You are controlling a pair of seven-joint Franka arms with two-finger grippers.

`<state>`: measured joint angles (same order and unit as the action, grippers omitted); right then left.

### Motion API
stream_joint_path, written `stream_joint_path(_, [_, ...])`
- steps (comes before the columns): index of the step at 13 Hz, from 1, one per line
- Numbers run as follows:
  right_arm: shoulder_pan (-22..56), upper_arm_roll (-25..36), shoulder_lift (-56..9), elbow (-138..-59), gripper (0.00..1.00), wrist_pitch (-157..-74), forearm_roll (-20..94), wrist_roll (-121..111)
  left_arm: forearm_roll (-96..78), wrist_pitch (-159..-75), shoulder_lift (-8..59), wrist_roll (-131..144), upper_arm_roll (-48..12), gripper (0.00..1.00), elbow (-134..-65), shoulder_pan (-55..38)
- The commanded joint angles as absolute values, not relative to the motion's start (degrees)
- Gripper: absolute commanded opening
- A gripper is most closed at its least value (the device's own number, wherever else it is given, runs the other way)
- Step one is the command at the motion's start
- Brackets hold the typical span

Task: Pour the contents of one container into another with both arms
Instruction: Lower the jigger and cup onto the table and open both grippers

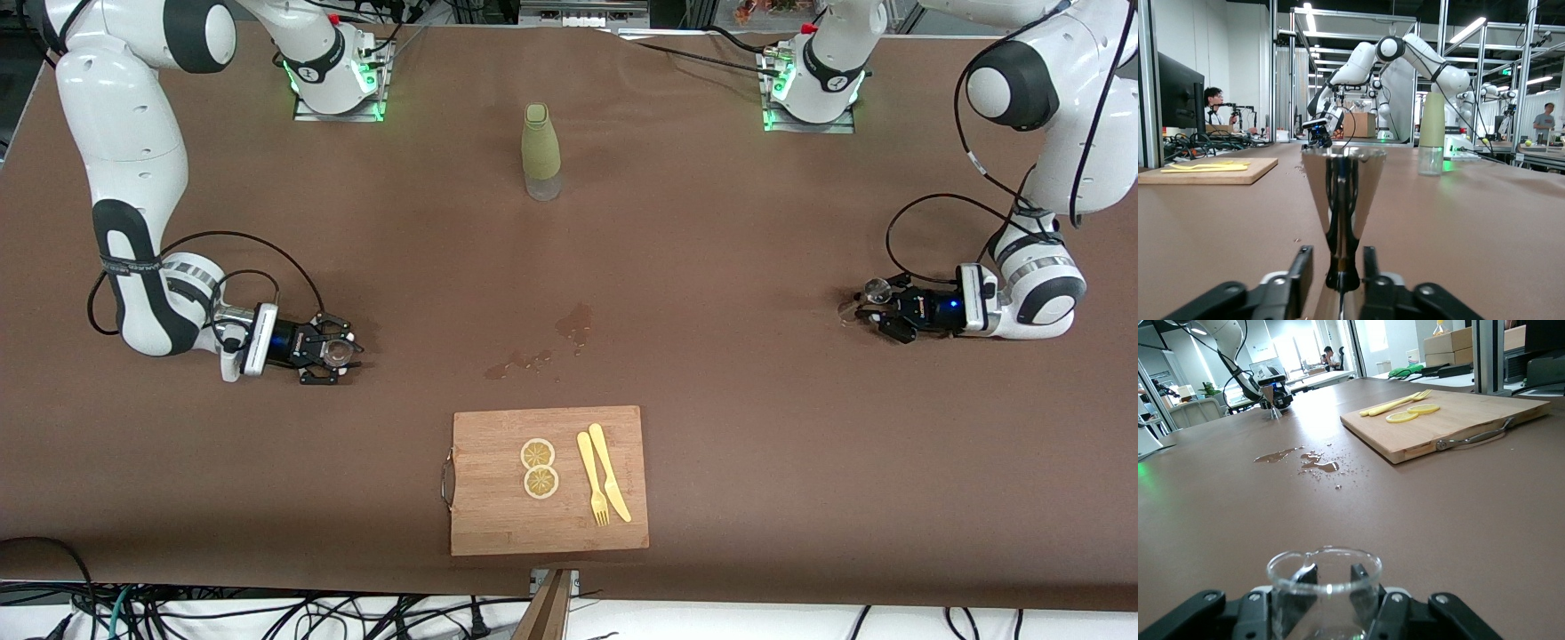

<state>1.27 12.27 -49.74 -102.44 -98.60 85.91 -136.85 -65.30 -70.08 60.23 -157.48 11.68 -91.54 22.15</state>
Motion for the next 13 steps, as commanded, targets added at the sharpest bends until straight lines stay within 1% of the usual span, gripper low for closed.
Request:
stream_joint_path(1, [0.8,13.2,-50.3,-101.7,1.0,-97.6,85.7,-136.5,-63.6,-71.1,60.4,-163.9,12.3,1.0,-90.9,21.9])
stream_joint_path(3, [0.6,13.8,-50.3,-101.9,1.0,-97.4,84.8,-136.5,-63.5,-73.9,59.9,-160.3,12.7,1.0,-89.8,21.9])
stream_joint_path(5, [0.2,14.1,-49.8,-102.4,1.0,-97.3,83.2,-136.5,-63.0,-74.7,59.7,-153.8,14.1,1.0,-87.0,21.8])
stream_joint_path(8, [0.1,15.1,-49.3,-103.9,1.0,-95.9,82.3,-136.5,-57.8,-75.9,57.6,-138.4,16.4,1.0,-83.9,21.8])
stream_joint_path(10, [0.1,16.1,-49.0,-104.6,1.0,-95.3,80.3,-136.4,-54.2,-77.9,56.2,-129.2,16.6,1.0,-81.1,21.8])
stream_joint_path(13, [-1.8,16.2,-44.8,-105.7,1.0,-97.7,75.5,-134.7,-47.9,-79.5,53.5,-110.0,16.6,1.0,-76.8,20.7])
